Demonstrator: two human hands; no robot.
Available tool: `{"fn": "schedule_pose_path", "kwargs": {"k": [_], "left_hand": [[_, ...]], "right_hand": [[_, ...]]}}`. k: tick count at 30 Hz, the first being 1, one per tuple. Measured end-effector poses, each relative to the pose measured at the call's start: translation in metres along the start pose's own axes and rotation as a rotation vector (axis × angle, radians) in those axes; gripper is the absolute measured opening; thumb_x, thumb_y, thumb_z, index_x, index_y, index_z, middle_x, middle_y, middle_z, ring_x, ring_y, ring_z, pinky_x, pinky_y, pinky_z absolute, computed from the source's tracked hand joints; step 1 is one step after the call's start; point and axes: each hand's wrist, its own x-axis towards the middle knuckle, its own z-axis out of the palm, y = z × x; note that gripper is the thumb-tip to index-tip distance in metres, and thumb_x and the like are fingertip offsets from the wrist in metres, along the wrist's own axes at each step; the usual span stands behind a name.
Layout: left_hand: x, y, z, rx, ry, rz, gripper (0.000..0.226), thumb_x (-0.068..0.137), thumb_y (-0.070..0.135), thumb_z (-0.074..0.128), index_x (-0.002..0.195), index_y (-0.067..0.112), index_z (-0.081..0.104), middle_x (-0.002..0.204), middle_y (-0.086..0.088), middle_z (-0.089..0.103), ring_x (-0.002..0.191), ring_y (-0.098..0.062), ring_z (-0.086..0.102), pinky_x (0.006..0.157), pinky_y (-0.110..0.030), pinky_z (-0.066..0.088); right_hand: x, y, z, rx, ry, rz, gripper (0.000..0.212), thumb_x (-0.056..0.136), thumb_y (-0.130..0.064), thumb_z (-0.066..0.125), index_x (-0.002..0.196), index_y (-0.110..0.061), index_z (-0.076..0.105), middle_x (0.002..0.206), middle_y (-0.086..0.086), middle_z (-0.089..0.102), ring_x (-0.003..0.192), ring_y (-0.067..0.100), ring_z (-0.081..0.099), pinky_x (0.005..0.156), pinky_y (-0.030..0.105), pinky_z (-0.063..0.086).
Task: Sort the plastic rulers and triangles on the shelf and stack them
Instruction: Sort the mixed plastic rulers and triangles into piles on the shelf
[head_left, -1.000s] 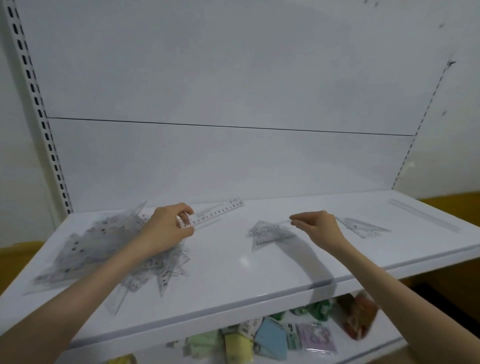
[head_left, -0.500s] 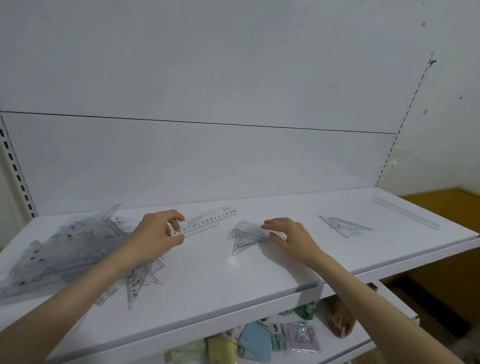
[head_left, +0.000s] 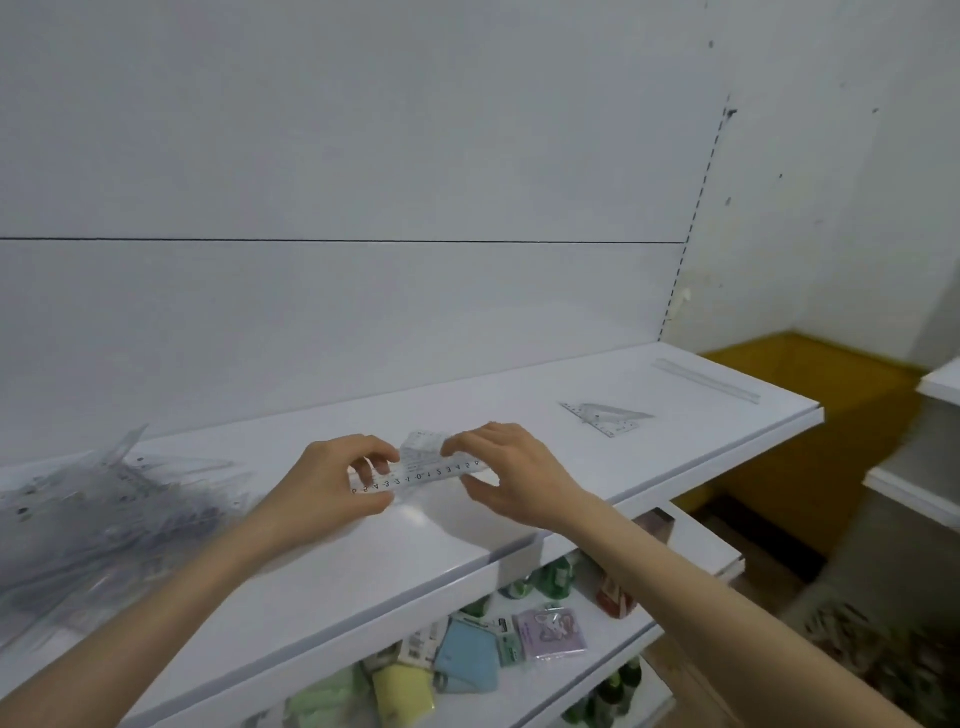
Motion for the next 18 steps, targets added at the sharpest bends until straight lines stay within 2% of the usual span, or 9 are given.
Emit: {"fn": "schedule_pose_path", "kwargs": {"k": [4,8,14,18], "left_hand": [[0.007,0.013,0.014,-0.031,-0.022,0.038,0.034,0.073,0.007,0.076,0.094,0.032,0.065,0.095,0.022,0.063,0.083,-0.006,0.060,0.062,-0.015,0.046],[0.022,0.021,0.030,-0.035,-0.013,0.047,0.033,0.072,0.005,0.077,0.092,0.029,0.066,0.096,0.026,0.062,0.084,-0.003,0.060,0.064,-0.018,0.048],[0.068,0.042,0.083,-0.015,-0.042,0.074,0.036,0.071,0.004,0.078,0.092,0.031,0.065,0.096,0.028,0.061,0.085,-0.001,0.059,0.064,-0.009,0.042],[0.112,0.074,0.140,-0.049,-0.038,0.101,0.033,0.073,0.004,0.077,0.093,0.029,0.065,0.095,0.025,0.062,0.083,-0.004,0.059,0.061,-0.017,0.047]], "right_hand": [[-0.022,0.015,-0.017,0.108,-0.024,0.091,0.021,0.086,-0.013,0.061,0.106,-0.016,0.065,0.108,-0.002,0.066,0.104,0.017,0.058,0.080,0.038,0.051],[-0.041,0.040,-0.034,0.159,0.033,0.160,0.015,0.084,-0.012,0.064,0.099,-0.016,0.065,0.101,-0.003,0.065,0.097,0.009,0.056,0.078,0.039,0.051],[-0.086,0.100,-0.067,0.121,0.039,0.249,0.015,0.082,-0.009,0.066,0.096,-0.015,0.063,0.099,-0.003,0.063,0.090,-0.001,0.046,0.081,0.019,0.042],[-0.131,0.169,-0.101,0.107,0.026,0.329,0.013,0.085,-0.013,0.066,0.097,-0.018,0.063,0.100,-0.005,0.063,0.090,0.001,0.049,0.081,0.018,0.043]]}}
